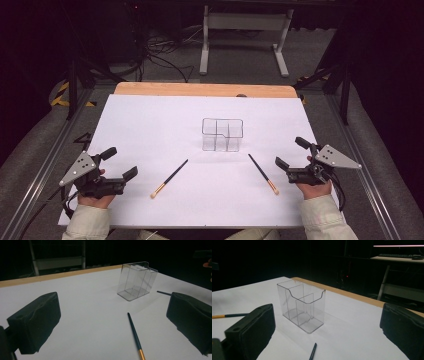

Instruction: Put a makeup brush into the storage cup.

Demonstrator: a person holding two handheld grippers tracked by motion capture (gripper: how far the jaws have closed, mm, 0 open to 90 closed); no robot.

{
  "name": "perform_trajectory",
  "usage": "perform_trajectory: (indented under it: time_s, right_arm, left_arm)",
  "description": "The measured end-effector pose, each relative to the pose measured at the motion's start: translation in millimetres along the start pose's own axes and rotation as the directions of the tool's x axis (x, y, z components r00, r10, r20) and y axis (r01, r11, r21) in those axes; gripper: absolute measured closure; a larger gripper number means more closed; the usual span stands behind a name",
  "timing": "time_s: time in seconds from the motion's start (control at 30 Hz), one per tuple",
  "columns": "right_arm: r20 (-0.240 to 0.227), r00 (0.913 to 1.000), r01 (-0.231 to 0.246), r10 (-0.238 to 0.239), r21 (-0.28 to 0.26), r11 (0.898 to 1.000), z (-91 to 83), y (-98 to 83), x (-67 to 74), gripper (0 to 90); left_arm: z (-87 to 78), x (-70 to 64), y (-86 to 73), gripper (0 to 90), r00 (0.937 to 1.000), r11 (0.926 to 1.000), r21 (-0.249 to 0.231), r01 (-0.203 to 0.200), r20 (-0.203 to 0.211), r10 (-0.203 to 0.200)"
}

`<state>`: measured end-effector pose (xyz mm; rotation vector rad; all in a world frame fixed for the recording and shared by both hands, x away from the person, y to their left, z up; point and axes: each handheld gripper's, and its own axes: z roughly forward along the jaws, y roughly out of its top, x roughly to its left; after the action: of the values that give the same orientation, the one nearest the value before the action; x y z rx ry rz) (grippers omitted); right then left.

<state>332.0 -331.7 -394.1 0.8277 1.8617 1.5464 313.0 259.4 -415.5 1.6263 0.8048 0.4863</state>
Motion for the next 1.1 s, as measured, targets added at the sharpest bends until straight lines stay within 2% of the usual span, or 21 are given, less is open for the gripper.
perform_trajectory:
  time_s: [0.43,0.73,0.87,1.0,1.1]
  right_arm:
    - [-0.003,1.0000,-0.003,0.003,0.004,1.000,0.5,-0.3,-0.5,0.5]
    - [-0.004,1.0000,-0.005,0.005,0.011,1.000,-0.1,-1.0,0.1,0.5]
    - [-0.002,1.0000,-0.008,0.008,0.010,1.000,-1.4,-1.3,-1.2,0.5]
    - [-0.019,0.9995,-0.024,0.024,0.015,1.000,-0.7,-1.8,-2.2,1.8]
    - [-0.024,0.9995,-0.021,0.022,0.021,1.000,-0.9,-1.9,-1.9,2.3]
  left_arm:
    - [-2.7,-2.2,5.5,0.1,0.9998,1.0000,-0.005,0.002,0.020,-0.002]
    - [-4.0,-4.9,16.3,0.1,0.9994,1.0000,-0.006,-0.006,0.035,0.006]
    - [-1.4,-8.6,22.1,0.1,0.9988,0.9999,0.011,-0.010,0.048,0.010]
    - [-0.4,-8.4,25.7,0.2,0.9981,0.9996,0.028,0.005,0.061,-0.006]
    - [1.1,-8.6,29.3,0.2,0.9976,0.9984,0.057,0.006,0.068,-0.009]
